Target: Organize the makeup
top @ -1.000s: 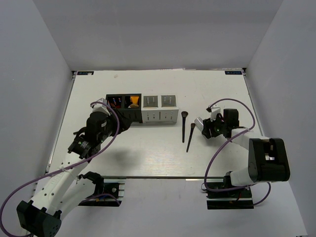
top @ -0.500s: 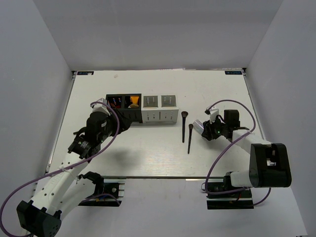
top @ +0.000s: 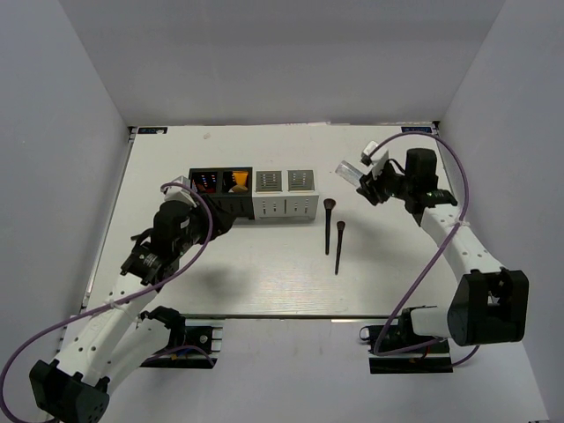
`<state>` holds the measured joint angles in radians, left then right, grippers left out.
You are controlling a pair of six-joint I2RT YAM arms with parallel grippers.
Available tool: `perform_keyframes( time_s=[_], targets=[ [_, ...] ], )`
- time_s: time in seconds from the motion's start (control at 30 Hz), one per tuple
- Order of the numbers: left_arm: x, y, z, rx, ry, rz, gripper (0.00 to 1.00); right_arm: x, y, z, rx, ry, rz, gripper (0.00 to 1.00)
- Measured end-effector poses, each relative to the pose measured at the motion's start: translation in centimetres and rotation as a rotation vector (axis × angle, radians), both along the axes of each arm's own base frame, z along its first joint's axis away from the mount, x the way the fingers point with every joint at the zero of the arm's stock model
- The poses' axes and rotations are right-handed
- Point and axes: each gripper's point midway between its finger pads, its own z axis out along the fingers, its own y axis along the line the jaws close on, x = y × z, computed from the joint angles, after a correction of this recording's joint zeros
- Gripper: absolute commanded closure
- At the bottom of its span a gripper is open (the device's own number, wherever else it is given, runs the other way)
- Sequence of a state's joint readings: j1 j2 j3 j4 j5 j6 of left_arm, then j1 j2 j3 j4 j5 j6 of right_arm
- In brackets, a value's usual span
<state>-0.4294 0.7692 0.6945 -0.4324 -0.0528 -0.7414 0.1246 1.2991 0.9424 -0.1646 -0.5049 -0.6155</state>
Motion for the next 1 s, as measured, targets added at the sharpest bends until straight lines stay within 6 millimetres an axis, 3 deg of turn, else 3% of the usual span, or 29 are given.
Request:
perform_keyframes(
  time_s=[0.2,0.37,0.6,0.8,1.0],
  targets=[
    [-0.1,0.1,0.4,-0.001,-0.014,0.001,0.24,1.5,4.8,4.6,-0.080,-0.131,0.194,1.00],
    [-0.4,0.6,0.8,0.005,-0.033,0.015,0.24,2.8,9.9,6.9,-0.174,-0.244,0.357,1.00],
    [-1.4,1.9,1.9,0.004,-0.071,0.054,0.24,3.2,15.7,7.1,-0.325,-0.334,0.536,1.00],
    [-2.6,3.0,2.6,-0.005,-0.092,0.087,0.24,2.6,18.0,5.7,-0.449,-0.375,0.631,1.00],
    [-3.7,4.0,2.8,-0.011,-0.099,0.117,0.24,3.6,19.8,3.9,-0.590,-0.419,0.700,1.00]
  ],
)
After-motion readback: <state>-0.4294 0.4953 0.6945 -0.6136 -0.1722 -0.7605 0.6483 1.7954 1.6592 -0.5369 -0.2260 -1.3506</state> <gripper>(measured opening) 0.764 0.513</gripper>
